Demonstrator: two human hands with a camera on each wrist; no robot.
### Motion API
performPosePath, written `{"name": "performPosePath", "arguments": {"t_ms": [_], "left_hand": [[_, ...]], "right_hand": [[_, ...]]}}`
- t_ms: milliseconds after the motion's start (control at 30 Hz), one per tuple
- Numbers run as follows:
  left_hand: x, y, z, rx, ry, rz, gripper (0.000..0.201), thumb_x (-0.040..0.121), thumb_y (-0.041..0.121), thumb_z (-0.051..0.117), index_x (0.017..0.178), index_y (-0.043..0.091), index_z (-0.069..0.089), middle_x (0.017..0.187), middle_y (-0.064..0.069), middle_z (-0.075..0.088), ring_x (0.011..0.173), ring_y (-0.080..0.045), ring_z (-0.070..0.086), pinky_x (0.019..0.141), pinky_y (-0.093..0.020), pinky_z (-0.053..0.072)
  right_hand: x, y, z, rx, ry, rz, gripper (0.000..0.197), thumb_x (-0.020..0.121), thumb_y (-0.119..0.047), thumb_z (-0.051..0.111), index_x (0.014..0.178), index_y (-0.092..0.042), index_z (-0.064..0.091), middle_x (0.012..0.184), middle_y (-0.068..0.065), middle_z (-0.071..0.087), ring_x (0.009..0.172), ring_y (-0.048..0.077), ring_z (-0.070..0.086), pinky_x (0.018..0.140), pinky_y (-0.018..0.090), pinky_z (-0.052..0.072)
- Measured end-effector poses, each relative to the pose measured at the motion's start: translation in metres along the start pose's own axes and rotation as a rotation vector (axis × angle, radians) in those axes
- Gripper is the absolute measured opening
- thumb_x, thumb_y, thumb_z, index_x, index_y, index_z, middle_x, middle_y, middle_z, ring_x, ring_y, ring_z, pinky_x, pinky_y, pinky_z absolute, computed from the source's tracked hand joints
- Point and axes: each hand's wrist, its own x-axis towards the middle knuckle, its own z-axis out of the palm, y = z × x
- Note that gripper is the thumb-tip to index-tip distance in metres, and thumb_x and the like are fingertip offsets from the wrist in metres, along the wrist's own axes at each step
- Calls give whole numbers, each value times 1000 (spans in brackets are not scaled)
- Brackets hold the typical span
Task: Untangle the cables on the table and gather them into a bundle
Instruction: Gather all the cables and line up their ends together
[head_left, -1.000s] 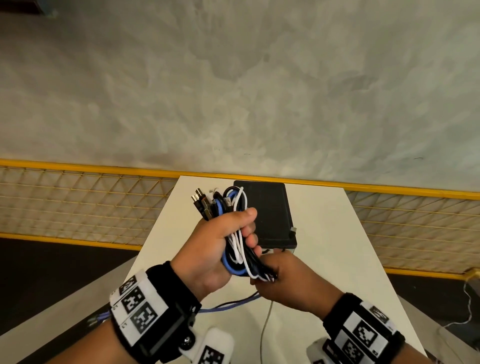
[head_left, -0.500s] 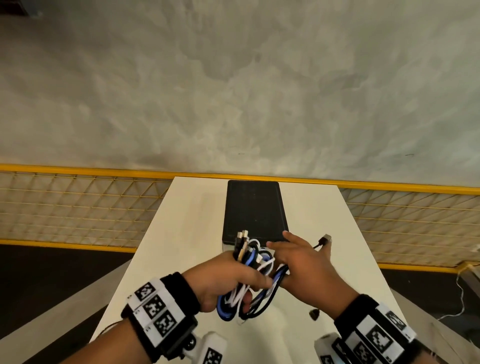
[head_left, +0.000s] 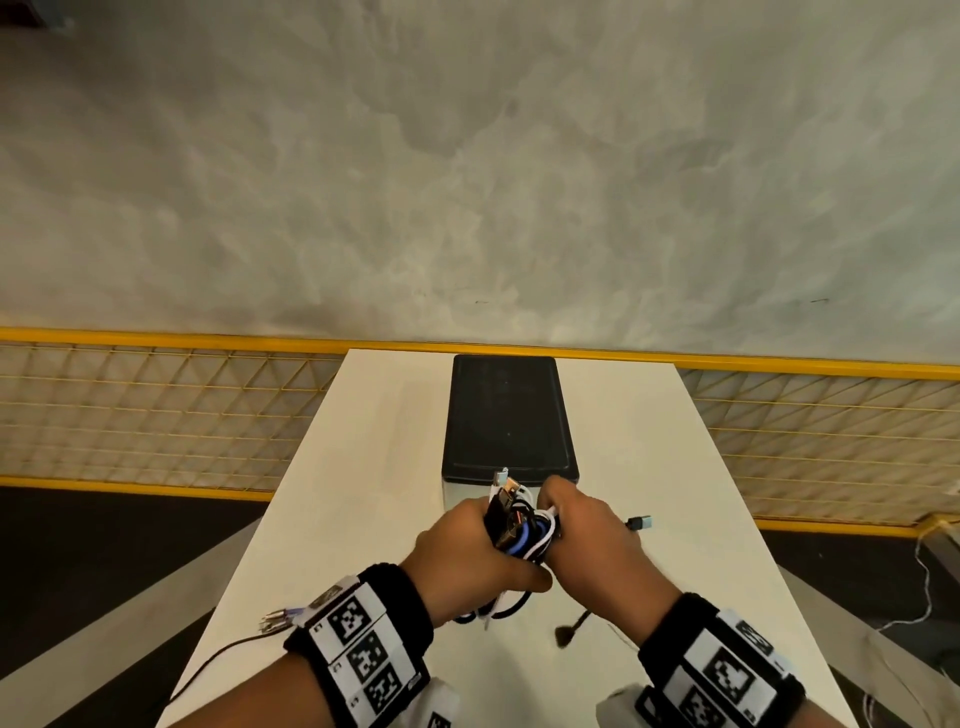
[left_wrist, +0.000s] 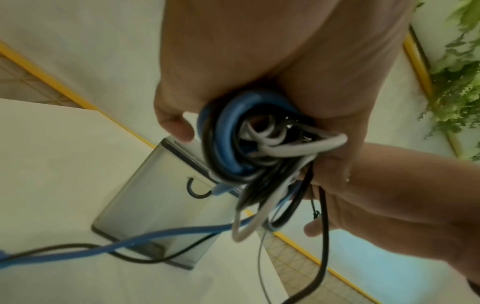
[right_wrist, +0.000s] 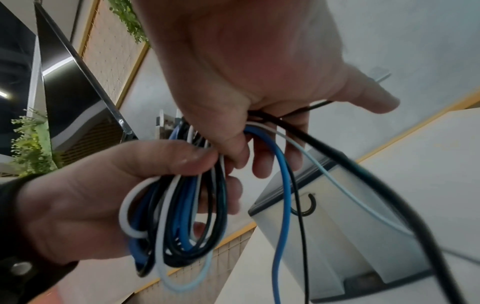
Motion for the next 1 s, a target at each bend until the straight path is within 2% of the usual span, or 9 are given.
{"name": "performPosePath", "arguments": {"t_ms": [200, 300, 467, 567, 667, 767, 833, 900, 1000], "left_hand": [[-4, -3, 14, -389, -42, 3, 25, 71, -7, 70, 96, -2, 71, 92, -24, 71, 83, -26, 67, 85, -43, 56], [-2, -6, 15, -384, -50, -51, 20, 72, -3, 72, 91, 1, 72, 78, -11, 67, 73, -23, 61, 69, -34, 53], [4, -6, 4, -175, -134, -81, 24, 70, 0, 78, 64, 22, 69, 63, 8, 61, 63, -10, 59, 65, -23, 49], [7, -5, -2, -81, -119, -63, 27, 66, 4, 80, 58, 21, 62, 60, 9, 55, 60, -10, 54, 64, -24, 46], [8, 1, -13, -94, -46, -11, 19, 65, 2, 80, 67, 12, 63, 64, 5, 57, 62, -13, 55, 65, -26, 46], [8, 16, -26, -201, 14, 77, 13, 73, -9, 72, 76, 3, 69, 68, 3, 68, 66, -12, 63, 65, -23, 48], [8, 26, -33, -271, 56, 134, 19, 76, -10, 69, 85, 6, 75, 75, -1, 76, 70, -11, 70, 66, -21, 51], [10, 28, -32, -360, 105, 160, 22, 80, -10, 68, 85, 10, 75, 66, 3, 75, 62, -7, 69, 60, -16, 50], [12, 28, -22, -491, 138, 133, 18, 83, -8, 67, 89, 6, 75, 62, 2, 69, 55, -15, 62, 53, -22, 50]], "right_hand": [[7, -1, 3, 7, -2, -46, 22, 84, -17, 47, 79, -31, 31, 72, 0, 57, 62, 21, 49, 57, 41, 45], [7, -1, -2, -184, -37, -103, 15, 89, -23, 45, 87, -28, 31, 80, -1, 58, 69, 27, 54, 63, 40, 45], [0, -2, -10, -527, -55, -107, 12, 88, -19, 42, 87, -29, 36, 87, -2, 58, 96, 28, 61, 84, 49, 33], [0, -2, -15, -614, -67, -115, 15, 84, -18, 46, 94, -29, 51, 101, -7, 62, 114, 24, 52, 89, 53, 27], [10, 10, -23, -311, -112, -145, 9, 81, -29, 52, 88, -26, 48, 95, -10, 63, 110, 14, 57, 105, 60, 28], [11, 13, -29, 292, -164, -131, 13, 82, -26, 60, 82, -20, 49, 78, 4, 70, 78, 19, 69, 84, 49, 54], [10, 10, -31, 525, -102, -97, 16, 90, -18, 63, 84, -10, 50, 67, 11, 68, 68, 26, 72, 74, 44, 56], [9, 4, -29, 687, -7, -87, 14, 94, -17, 61, 90, -6, 53, 61, 4, 60, 57, 28, 65, 67, 45, 54], [10, -7, -21, 863, 88, -88, 11, 100, -18, 50, 98, -19, 61, 61, -5, 56, 56, 19, 53, 59, 45, 54]]}}
